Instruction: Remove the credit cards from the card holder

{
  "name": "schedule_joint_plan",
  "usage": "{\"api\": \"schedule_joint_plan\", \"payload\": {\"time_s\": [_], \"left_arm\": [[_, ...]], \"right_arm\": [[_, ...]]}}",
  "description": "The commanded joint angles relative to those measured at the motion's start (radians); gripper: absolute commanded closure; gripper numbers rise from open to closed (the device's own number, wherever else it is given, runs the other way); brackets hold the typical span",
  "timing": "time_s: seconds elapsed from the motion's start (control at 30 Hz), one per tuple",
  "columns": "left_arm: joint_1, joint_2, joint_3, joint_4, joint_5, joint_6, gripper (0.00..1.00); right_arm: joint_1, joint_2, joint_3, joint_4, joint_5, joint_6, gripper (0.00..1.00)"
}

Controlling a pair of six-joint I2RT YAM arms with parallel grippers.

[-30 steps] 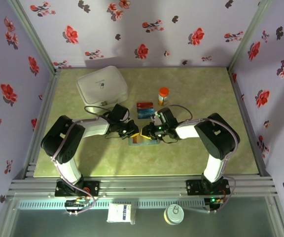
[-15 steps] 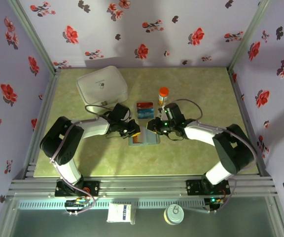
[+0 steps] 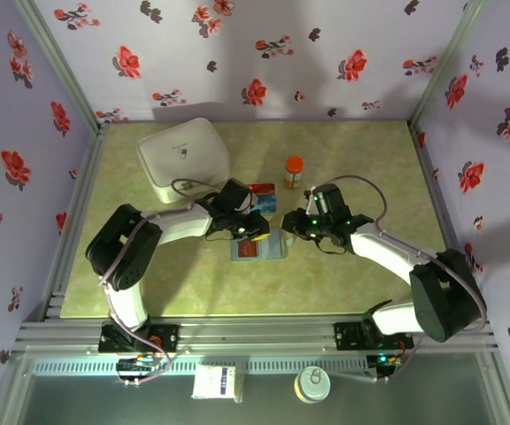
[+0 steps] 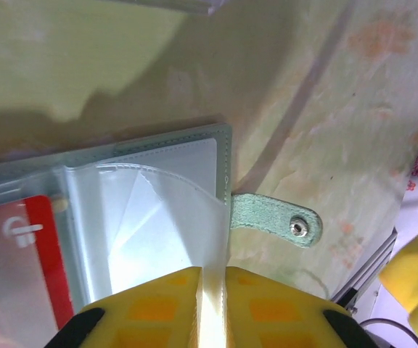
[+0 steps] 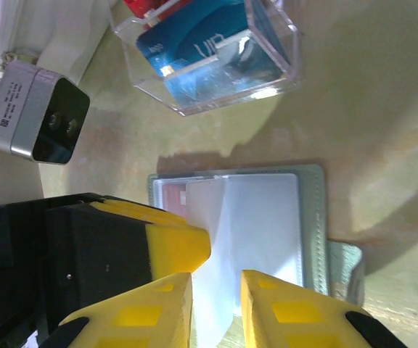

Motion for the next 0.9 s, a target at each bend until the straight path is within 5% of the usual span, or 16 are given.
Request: {"api": "schedule_joint_plan", "payload": {"time_s": [0.0, 0.37, 0.87], "left_arm": [[-0.020, 0.039, 0.042, -0.019, 0.021, -0.008, 0.83], [-0.024, 0.057, 0.085, -0.023, 0.024, 0.008, 0.70], [0.024, -0.026, -0.006, -0.029, -0.001, 0.031, 0.71]], "right_arm": [[-0.010, -0.028, -0.023, -0.037, 0.031, -0.020, 0.74], [-0.011, -0.031, -0.027, -0.044, 0.022, -0.018, 0.72], [0.016, 0.089, 0.009, 0.031, -0.045, 0.019, 0.73]]}}
